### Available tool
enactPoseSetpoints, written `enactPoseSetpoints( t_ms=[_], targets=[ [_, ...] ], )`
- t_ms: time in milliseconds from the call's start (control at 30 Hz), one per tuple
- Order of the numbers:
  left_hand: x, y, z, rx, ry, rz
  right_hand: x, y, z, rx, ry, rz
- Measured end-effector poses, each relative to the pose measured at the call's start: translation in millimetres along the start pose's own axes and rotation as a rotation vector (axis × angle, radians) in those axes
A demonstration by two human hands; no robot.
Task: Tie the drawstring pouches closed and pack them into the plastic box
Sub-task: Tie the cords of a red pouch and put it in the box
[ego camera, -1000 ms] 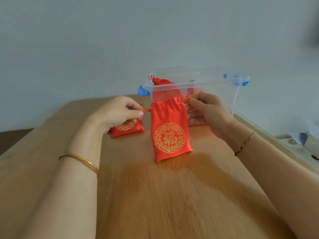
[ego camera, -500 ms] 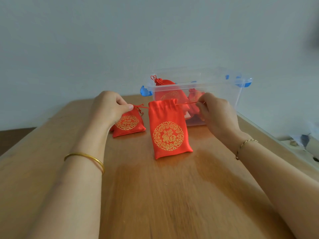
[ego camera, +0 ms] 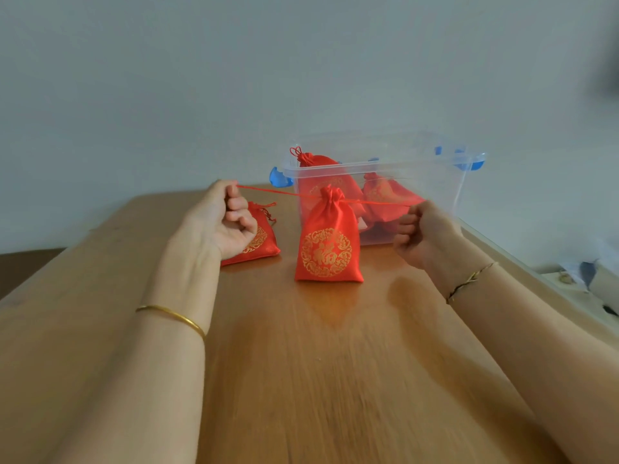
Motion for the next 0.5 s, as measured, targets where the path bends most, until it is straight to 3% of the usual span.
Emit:
enactPoseSetpoints(
  t_ms=[133, 267, 500],
  targets=[
    [-23.8, 13.9, 17.4, -0.225, -0.035, -0.156, -6.5, 19.5, -33.8, 0.338, 0.093, 0.011],
    [-58.0, 47.0, 22.5, -0.363, -0.131, -0.386, -35.4, 64.8, -67.2, 0.675, 0.198, -0.153],
    [-79.3, 76.0, 16.3, -0.595, -0.591, -0.421, -81.5, 118.1, -86.3, 0.887, 0.489, -0.385]
  ],
)
Point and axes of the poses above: each hand's wrist, its own y-axis away from the middle knuckle, its own x-axis out of the back of the hand, z = x × y, the point moved 7 cm from there along -y, towards the middle knuckle, and after that the axes turned 9 degrees about z, right-handed, at the moved point
